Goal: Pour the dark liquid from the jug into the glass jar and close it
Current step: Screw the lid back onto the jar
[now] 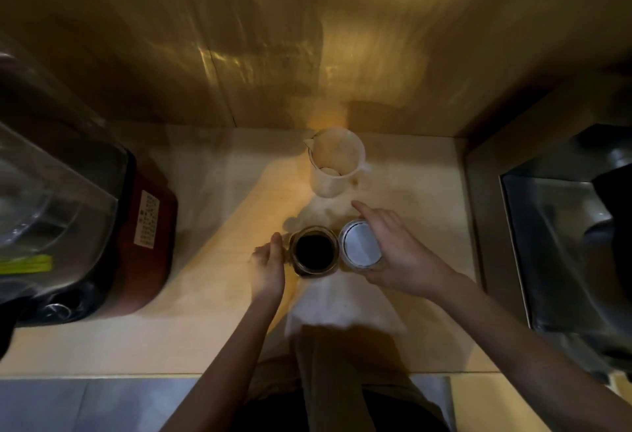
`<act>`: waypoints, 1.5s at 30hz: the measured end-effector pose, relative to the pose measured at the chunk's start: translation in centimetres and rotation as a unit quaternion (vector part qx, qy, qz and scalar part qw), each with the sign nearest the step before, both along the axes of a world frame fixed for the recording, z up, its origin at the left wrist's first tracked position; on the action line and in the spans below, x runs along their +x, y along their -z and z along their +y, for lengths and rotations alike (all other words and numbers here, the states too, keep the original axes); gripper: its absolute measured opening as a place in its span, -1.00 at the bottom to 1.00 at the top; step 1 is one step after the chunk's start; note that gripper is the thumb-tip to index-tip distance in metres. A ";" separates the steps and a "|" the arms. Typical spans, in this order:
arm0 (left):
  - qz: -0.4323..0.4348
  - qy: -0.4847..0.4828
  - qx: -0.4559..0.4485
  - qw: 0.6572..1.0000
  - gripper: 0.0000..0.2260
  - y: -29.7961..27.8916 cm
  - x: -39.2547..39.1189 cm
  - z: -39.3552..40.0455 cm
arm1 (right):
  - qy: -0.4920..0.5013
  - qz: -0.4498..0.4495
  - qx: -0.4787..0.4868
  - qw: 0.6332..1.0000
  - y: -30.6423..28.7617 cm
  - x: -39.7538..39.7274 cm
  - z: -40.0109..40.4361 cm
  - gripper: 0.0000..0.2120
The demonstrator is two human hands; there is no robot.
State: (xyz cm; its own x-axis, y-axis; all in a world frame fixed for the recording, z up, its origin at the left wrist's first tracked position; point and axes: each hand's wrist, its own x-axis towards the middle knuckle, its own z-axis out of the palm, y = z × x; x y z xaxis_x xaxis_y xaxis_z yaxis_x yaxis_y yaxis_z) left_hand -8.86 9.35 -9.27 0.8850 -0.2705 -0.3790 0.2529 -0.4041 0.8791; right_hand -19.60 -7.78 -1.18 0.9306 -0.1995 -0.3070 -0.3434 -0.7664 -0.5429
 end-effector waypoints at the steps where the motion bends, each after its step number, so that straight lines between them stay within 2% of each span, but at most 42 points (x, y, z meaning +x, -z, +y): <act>1: -0.025 0.014 -0.006 1.000 -0.71 -0.1 0.1 0.4 | -0.011 -0.004 -0.001 1.000 -0.4 0.1 0.2 -0.03; 3: -0.027 0.066 -0.027 0.997 -0.83 -0.5 0.5 1.3 | -0.016 -0.012 0.008 1.000 -1.2 0.4 0.7 -0.02; 4: -0.023 0.115 -0.029 0.993 -0.76 -0.7 0.8 1.8 | -0.014 -0.013 0.016 1.000 -1.6 0.6 0.9 -0.01; 7: -0.042 0.281 0.029 0.958 -0.35 -1.4 1.0 2.8 | -0.025 -0.021 0.035 0.999 -2.6 1.6 1.7 -0.02; 9: -0.078 0.325 0.062 0.940 -0.17 -1.0 0.9 2.9 | -0.049 -0.020 0.043 0.998 -2.9 2.5 2.5 -0.03; 12: -0.095 0.317 0.075 0.941 -0.14 -0.6 0.7 2.9 | -0.112 -0.005 -0.008 0.994 -2.5 3.8 3.6 -0.06; 17: -0.114 0.302 0.058 0.945 -0.12 -1.3 0.7 2.9 | -0.200 0.024 -0.161 0.966 -2.1 5.6 5.1 -0.31; 20: -0.114 0.296 0.060 0.947 -0.12 -1.1 0.8 3.0 | -0.209 0.048 -0.218 0.952 -2.4 6.1 5.9 -0.33; 24: -0.113 0.299 0.077 0.944 -0.14 -0.7 0.8 3.0 | -0.192 0.035 -0.264 0.945 -2.5 6.2 6.5 -0.34; 32: -0.085 0.306 0.093 0.944 -0.07 -0.8 0.9 3.0 | -0.104 0.027 -0.280 0.954 -3.1 6.4 7.1 -0.44; 36: -0.089 0.302 0.100 0.944 -0.10 -0.8 0.9 2.9 | -0.016 0.051 -0.276 0.960 -2.9 6.8 7.8 -0.38; 40: -0.088 0.301 0.091 0.945 -0.13 -0.8 0.9 3.0 | 0.018 0.070 -0.283 0.956 -3.3 6.0 7.6 -0.38; 42: -0.092 0.305 0.091 0.943 -0.10 -0.7 1.0 3.0 | 0.031 0.093 -0.254 0.962 -3.6 5.4 7.3 -0.38; 45: -0.093 0.309 0.088 0.942 -0.07 -0.7 1.0 3.1 | 0.048 0.137 -0.147 0.978 -4.8 4.8 6.3 -0.44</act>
State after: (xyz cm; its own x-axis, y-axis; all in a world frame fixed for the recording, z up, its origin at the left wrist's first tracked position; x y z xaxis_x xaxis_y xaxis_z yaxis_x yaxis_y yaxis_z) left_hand -7.90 12.46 -8.62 0.6356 -0.7030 -0.3192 -0.2307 -0.5675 0.7904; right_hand -14.83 -1.49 3.65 0.7946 -0.3983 -0.4582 -0.5224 -0.8332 -0.1816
